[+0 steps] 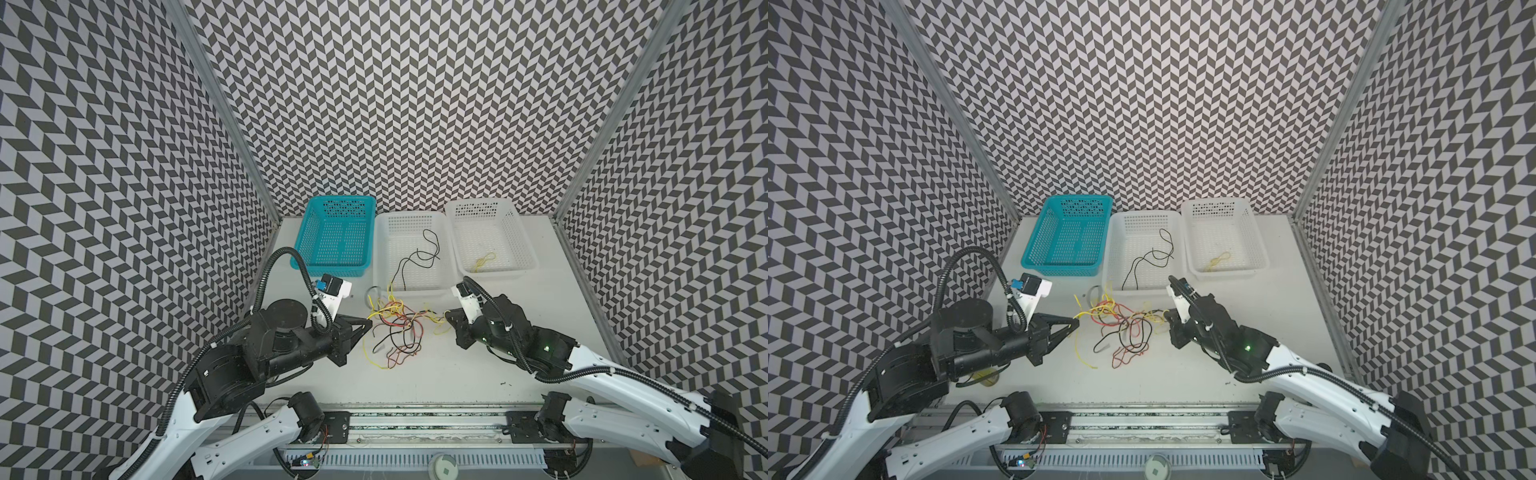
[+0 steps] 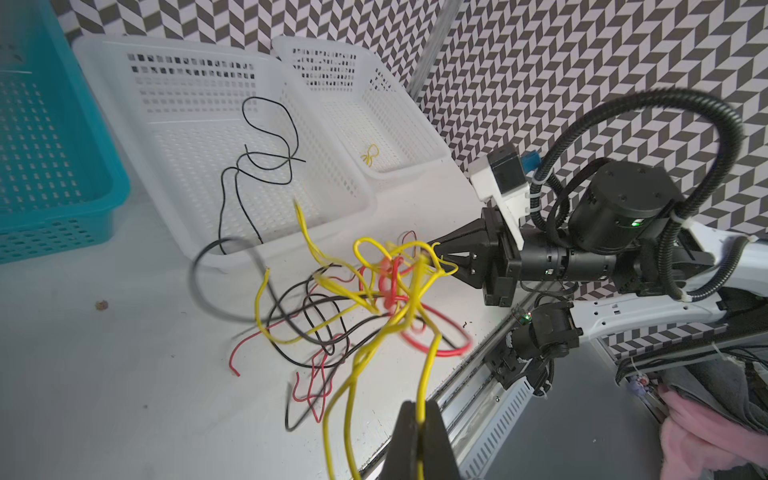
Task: Untangle the cables
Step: 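Grasp a yellow wire and pull it away from the bundle with the right gripper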
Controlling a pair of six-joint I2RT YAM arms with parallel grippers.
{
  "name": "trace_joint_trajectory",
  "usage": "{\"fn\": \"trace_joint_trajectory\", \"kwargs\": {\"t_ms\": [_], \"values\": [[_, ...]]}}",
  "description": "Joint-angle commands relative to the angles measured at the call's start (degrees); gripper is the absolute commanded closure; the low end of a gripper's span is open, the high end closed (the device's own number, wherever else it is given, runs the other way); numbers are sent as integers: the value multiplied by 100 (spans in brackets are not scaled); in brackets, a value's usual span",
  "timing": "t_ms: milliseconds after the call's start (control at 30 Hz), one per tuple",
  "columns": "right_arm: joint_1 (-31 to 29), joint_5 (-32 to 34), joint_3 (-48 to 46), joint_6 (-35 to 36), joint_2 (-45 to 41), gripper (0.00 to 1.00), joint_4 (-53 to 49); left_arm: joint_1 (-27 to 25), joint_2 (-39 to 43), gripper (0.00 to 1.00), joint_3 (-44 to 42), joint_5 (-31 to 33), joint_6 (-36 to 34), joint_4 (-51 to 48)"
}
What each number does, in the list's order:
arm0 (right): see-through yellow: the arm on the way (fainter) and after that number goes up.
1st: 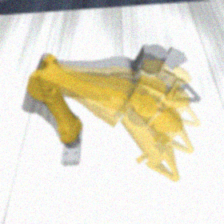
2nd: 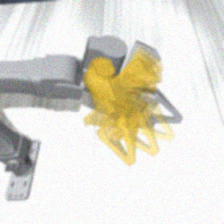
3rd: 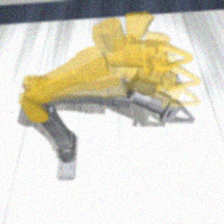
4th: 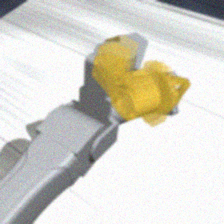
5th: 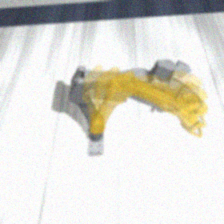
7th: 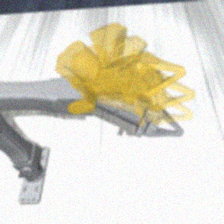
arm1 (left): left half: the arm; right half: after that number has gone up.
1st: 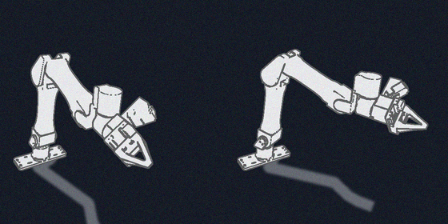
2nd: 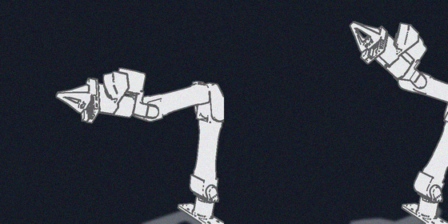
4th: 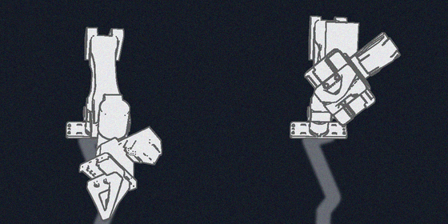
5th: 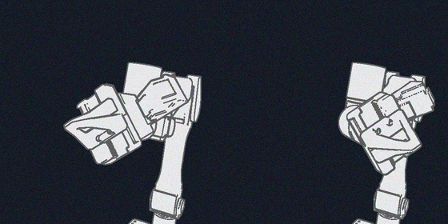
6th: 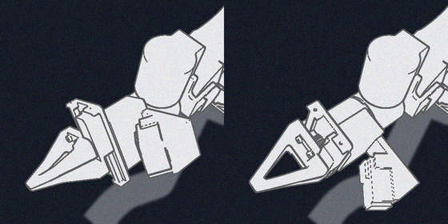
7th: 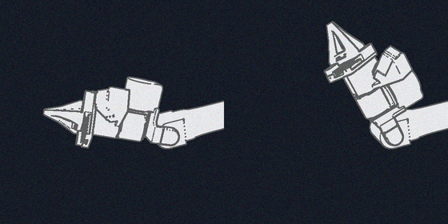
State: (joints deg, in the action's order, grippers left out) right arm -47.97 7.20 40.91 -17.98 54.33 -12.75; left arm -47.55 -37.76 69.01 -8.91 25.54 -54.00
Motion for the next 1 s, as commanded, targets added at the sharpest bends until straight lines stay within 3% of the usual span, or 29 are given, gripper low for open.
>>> {"fn": "trace_joint_trajectory", "kwargs": {"t_ms": [0,133,333,467,633,967], "values": [[451,446,-178,-508,-594,100,-813,35,38,100,245,620,-230,-449],[1224,-104,-320,-753,-1372,100,-1307,42,128,100,80,727,-204,-464],[1677,130,13,-741,-2038,100,-2189,53,69,100,-112,982,-239,-519],[1729,46,349,-682,-2212,100,-2490,71,-36,100,-149,698,-260,-454],[1804,972,748,-475,-2252,100,-3162,87,34,100,-66,984,-374,-608],[1920,874,1392,-391,-2103,100,-3165,106,-33,100,-654,694,-544,-234]]}}
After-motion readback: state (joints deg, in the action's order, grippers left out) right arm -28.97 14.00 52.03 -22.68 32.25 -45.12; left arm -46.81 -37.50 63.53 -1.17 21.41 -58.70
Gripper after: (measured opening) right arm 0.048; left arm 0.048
